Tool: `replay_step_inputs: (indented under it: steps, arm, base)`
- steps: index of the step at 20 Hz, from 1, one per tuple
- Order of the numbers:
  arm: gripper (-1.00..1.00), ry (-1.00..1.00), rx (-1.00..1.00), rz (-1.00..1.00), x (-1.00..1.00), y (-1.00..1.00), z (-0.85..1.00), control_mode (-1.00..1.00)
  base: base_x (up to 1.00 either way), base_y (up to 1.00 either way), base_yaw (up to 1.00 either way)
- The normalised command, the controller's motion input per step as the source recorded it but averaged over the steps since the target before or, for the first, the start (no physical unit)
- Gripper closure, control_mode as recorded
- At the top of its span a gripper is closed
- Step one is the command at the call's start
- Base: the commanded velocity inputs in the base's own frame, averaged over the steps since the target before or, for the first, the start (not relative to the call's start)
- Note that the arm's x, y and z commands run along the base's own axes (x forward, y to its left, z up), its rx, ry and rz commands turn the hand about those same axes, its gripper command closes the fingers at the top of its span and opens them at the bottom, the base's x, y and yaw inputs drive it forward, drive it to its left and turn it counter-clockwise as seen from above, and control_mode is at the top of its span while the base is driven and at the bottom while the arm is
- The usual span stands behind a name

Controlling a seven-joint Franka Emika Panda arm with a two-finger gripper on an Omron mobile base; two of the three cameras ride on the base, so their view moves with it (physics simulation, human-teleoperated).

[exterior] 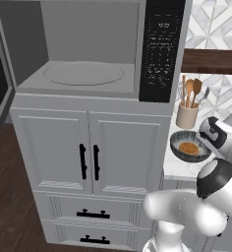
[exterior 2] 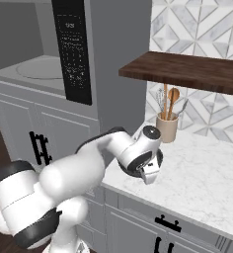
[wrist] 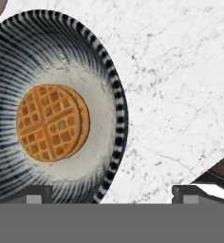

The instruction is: Open the microwave, place the bowl with waffle inside the microwave, then close the microwave door and turn it on.

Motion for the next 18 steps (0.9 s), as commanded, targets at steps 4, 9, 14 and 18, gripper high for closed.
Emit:
replay_step_inputs:
  steps: [4,9,14,18]
  arm:
    - [-1.0,0.04,0.0,0.03,0.31,-0.18,-0.39,-1.0]
    - [-1.0,0.05,0.0,0.02,0.23,-0.2,-0.33,-1.0]
    - [-1.0,0.05,0.0,0.0,0.28,-0.01,-0.25,-1.0]
    - [1.0,0.05,-0.03,0.0,0.15,0.0,-0.16,-1.0]
  base:
    - [0.0,0.0,0.0]
    - [0.0,0.0,0.0]
    - [0.0,0.0,0.0]
    - [0.0,0.0,0.0]
